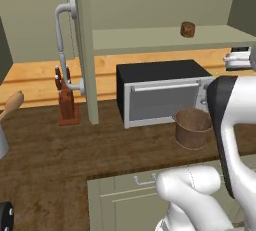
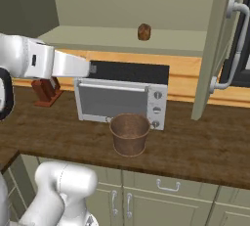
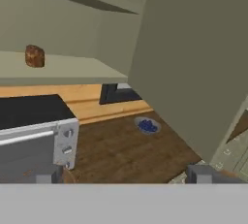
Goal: Open the cabinet, pick up the bread from the cabinet and place it in the basket. Then move the basket to the dining counter.
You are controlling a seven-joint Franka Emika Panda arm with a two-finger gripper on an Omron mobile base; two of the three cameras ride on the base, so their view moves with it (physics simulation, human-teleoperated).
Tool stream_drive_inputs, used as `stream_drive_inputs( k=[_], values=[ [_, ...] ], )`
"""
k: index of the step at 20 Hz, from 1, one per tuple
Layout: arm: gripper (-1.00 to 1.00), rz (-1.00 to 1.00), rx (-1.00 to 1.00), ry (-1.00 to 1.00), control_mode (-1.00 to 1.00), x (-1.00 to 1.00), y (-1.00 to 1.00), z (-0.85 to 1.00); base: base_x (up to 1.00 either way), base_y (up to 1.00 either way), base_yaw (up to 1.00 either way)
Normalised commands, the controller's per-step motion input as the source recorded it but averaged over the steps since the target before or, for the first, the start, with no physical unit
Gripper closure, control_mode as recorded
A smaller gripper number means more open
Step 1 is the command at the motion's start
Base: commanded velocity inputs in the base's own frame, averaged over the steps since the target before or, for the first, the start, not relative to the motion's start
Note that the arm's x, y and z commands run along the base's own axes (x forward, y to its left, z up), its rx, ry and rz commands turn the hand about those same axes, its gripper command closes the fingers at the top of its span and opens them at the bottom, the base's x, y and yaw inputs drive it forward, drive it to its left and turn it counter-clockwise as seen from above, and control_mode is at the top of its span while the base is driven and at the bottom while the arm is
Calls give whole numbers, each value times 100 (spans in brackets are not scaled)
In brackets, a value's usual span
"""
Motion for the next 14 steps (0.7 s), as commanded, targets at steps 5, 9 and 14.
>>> stream_drive_inputs(
  k=[5,9,14],
  values=[
    [-100,36,14,3,-100,56,-2,0,0,0,0],
    [-100,33,14,-7,-100,34,3,-46,0,0,0],
    [-100,30,19,-33,-100,52,-5,-15,0,0,0]
  ],
)
